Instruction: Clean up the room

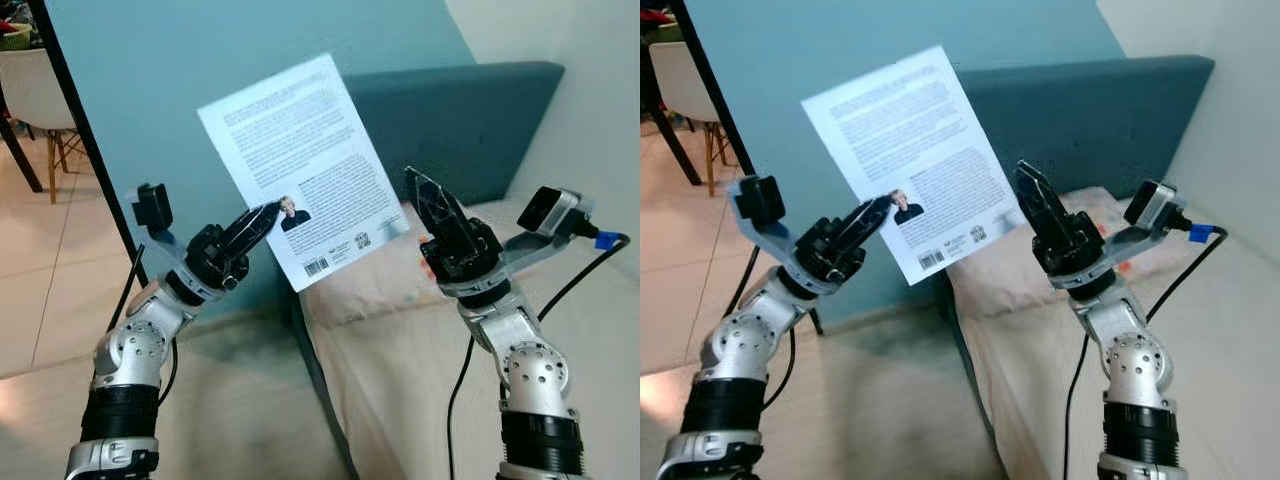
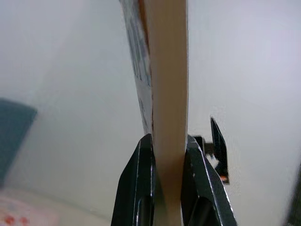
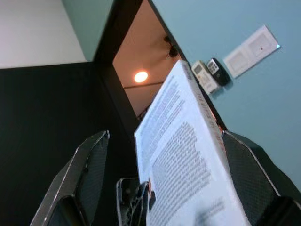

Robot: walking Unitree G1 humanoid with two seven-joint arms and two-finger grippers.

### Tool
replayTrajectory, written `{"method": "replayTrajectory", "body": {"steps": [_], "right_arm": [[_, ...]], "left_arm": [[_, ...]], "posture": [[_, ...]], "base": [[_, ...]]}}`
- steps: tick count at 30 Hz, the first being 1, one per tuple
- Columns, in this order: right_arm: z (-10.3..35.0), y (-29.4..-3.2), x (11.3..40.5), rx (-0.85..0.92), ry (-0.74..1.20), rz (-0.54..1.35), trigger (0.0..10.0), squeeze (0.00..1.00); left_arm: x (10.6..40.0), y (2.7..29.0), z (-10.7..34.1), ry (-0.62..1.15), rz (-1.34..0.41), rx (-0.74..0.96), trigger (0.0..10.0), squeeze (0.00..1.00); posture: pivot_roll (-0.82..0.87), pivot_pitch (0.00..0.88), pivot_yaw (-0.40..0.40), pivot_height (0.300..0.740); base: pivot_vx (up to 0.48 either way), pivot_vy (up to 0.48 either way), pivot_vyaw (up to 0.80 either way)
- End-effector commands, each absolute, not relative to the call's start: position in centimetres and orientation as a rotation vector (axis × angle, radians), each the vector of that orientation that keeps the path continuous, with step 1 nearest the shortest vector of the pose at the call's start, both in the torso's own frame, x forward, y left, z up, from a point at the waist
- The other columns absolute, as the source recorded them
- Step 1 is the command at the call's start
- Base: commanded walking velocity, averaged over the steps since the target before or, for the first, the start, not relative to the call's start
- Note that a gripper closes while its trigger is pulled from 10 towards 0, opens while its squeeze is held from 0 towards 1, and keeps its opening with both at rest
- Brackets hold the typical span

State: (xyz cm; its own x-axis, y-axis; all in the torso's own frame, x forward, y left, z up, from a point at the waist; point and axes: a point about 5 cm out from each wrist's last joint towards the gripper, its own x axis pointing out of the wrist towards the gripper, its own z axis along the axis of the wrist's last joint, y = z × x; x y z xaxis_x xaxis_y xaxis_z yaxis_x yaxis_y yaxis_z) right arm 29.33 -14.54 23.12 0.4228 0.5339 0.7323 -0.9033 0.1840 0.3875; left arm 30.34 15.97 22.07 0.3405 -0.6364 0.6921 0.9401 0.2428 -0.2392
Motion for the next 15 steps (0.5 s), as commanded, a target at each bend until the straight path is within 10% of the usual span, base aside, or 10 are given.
{"method": "replayTrajectory", "body": {"steps": [1, 15], "right_arm": [[22.5, -14.2, 29.4, 0.913, -0.449, 1.05, 10.0, 0.0], [22.6, -13.5, 29.2, 0.967, -0.435, 1.046, 10.0, 0.0]], "left_arm": [[29.8, 16.2, 24.8, -0.665, -1.167, -0.682, 10.0, 0.0], [28.2, 16.6, 28.8, -0.83, -1.307, -0.649, 10.0, 0.0]], "posture": [[-0.07, 0.0, -0.063, 0.731], [-0.07, 0.0, -0.052, 0.731]], "base": [[0.0, 0.0, 0.0], [0.0, 0.0, 0.0]]}}
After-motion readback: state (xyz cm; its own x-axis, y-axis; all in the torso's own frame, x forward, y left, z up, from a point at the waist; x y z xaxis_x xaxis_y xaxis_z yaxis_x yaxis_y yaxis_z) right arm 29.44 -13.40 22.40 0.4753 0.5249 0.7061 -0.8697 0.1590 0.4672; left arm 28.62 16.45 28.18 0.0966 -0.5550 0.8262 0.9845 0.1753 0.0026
